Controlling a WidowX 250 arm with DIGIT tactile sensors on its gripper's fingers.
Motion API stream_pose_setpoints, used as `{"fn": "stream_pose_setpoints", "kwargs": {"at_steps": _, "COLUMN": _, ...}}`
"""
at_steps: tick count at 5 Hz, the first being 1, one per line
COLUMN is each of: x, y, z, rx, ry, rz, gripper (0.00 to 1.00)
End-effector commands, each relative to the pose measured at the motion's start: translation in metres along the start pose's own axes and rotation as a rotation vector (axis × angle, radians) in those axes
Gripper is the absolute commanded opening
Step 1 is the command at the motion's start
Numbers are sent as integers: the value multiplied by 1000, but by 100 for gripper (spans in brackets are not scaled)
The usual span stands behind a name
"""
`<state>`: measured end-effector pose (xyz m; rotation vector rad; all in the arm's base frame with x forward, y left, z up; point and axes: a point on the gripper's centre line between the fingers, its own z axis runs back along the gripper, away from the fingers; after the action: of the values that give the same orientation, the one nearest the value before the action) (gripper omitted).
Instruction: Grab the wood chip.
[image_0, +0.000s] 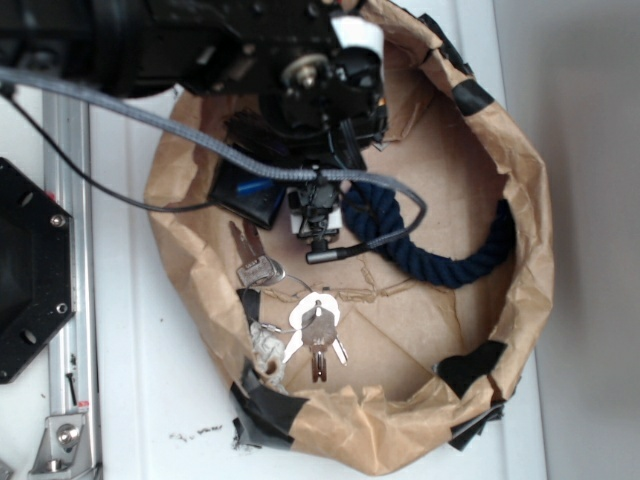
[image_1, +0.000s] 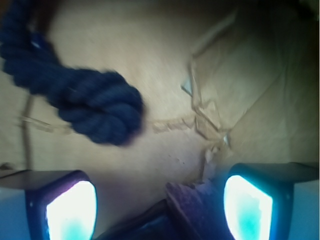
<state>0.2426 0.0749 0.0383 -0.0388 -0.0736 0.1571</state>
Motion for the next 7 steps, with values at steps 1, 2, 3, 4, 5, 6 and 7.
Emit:
{"fn": "stream_pose_setpoints", "kwargs": {"at_steps": 1, "x": -5, "y": 20, "z": -19, "rx": 62, "ry": 58, "rz": -23, "gripper": 100}}
{"fn": "stream_pose_setpoints", "kwargs": {"at_steps": 2, "x": -5, "y": 20, "z": -19, "rx": 59, "ry": 55, "rz": -27, "gripper": 100}}
{"fn": "stream_pose_setpoints", "kwargs": {"at_steps": 3, "x": -9, "y": 18, "z": -20, "rx": 66, "ry": 92, "rz": -50, "gripper": 100}}
{"fn": "stream_pose_setpoints", "kwargs": {"at_steps": 4, "x": -21, "y": 32, "z": -17, "rx": 114, "ry": 102, "rz": -45, "gripper": 100}}
{"fn": "stream_pose_setpoints", "kwargs": {"at_steps": 5, "x": -32, "y": 52, "z": -14, "rx": 162, "ry": 98, "rz": -32, "gripper": 100}}
{"fn": "stream_pose_setpoints", "kwargs": {"at_steps": 6, "x": -31, "y": 54, "z": -13, "rx": 167, "ry": 88, "rz": -29, "gripper": 0}}
{"fn": "stream_pose_setpoints", "kwargs": {"at_steps": 7, "x": -29, "y": 49, "z": -13, "rx": 172, "ry": 91, "rz": -66, "gripper": 0}}
